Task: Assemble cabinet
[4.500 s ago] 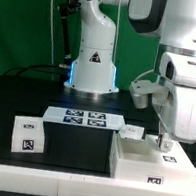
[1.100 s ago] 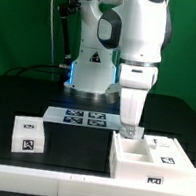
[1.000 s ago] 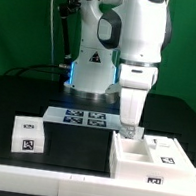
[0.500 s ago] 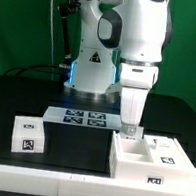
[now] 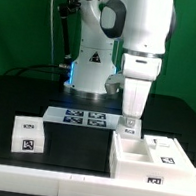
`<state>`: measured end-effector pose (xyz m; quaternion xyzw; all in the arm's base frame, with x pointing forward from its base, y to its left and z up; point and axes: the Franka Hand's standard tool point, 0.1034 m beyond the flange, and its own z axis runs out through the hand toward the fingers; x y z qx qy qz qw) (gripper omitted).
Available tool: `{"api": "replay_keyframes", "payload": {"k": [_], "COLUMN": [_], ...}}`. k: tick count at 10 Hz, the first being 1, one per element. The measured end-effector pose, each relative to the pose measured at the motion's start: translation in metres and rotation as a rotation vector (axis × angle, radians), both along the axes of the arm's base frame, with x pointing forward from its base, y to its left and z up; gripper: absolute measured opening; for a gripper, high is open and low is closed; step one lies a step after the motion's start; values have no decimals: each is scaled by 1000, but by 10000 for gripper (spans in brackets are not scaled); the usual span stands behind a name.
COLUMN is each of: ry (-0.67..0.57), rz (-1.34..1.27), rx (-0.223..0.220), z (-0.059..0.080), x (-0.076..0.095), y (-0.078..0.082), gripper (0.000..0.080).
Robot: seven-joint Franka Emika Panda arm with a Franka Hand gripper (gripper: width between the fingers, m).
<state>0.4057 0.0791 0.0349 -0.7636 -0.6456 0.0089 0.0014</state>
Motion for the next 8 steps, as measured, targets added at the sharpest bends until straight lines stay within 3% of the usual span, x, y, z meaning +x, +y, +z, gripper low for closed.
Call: {"api": "replay_keyframes", "payload": {"k": [4,8], "ry": [9,0], "rz": [4,12], "rx": [-42,-54], "z": [20,29], "x": [27,50], "y": [-4,-10], "gripper": [68,68]}}
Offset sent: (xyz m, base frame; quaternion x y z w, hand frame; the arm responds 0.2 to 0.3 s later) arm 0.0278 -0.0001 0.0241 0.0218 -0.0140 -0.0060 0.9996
